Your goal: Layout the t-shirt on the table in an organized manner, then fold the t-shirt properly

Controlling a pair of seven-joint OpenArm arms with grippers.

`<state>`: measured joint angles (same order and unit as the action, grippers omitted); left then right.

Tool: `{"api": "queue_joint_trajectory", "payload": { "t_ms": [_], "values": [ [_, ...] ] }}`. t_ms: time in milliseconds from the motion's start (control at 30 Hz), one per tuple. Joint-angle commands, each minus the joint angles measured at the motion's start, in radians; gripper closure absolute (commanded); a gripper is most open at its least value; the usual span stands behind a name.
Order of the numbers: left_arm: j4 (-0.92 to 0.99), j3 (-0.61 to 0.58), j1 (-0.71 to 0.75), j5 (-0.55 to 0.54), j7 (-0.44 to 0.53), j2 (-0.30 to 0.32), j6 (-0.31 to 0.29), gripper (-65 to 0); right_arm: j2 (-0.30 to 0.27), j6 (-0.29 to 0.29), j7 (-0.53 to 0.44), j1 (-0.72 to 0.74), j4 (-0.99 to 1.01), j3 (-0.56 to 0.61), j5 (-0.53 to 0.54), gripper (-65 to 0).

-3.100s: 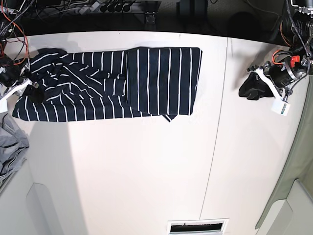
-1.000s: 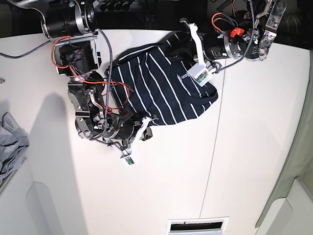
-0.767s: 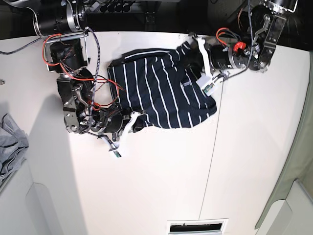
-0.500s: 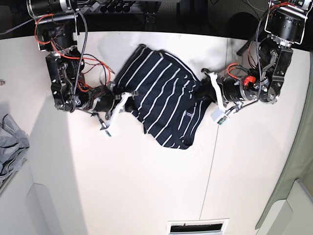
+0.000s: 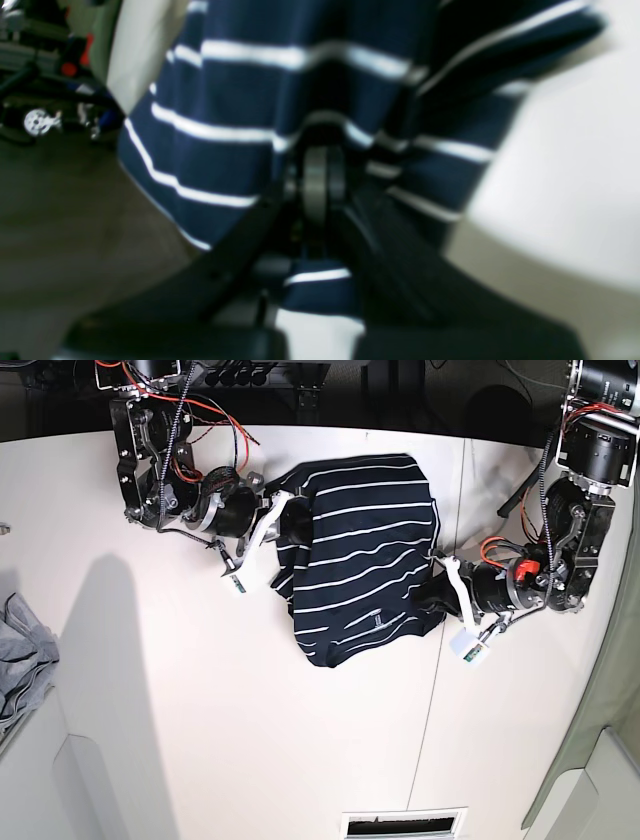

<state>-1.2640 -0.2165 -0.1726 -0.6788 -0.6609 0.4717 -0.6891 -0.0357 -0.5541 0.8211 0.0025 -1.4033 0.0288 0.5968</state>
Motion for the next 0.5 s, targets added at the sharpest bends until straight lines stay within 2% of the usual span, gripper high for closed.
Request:
{"api": "queue_joint_trajectory", "payload": {
  "t_ms": [0, 233, 367, 467],
  "values": [
    [-0.042, 0.007, -0.023, -0.049, 0.003, 0.031, -0.009, 0.0, 0.0, -0.01, 0.0, 0.016, -0.031, -0.017, 0.02, 0.0],
    [-0.206, 0.007, -0.014, -0.211, -0.107, 0.159, -0.009, 0.0, 0.0, -0.01, 0.013, 0.034, -0.125, -0.076, 0.055, 0.0],
    [-0.264, 0.008, 0.028, -0.225, -0.115, 0.185, -0.009, 0.0, 0.0, -0.008, 0.033, 0.053, -0.128, -0.076, 0.052, 0.0],
    [-0.305, 0.01, 0.089, -0.225, -0.138, 0.197, -0.009, 0.0, -0.005, -0.008, 0.107, 0.048, -0.141, -0.079, 0.05, 0.0]
  ]
}}
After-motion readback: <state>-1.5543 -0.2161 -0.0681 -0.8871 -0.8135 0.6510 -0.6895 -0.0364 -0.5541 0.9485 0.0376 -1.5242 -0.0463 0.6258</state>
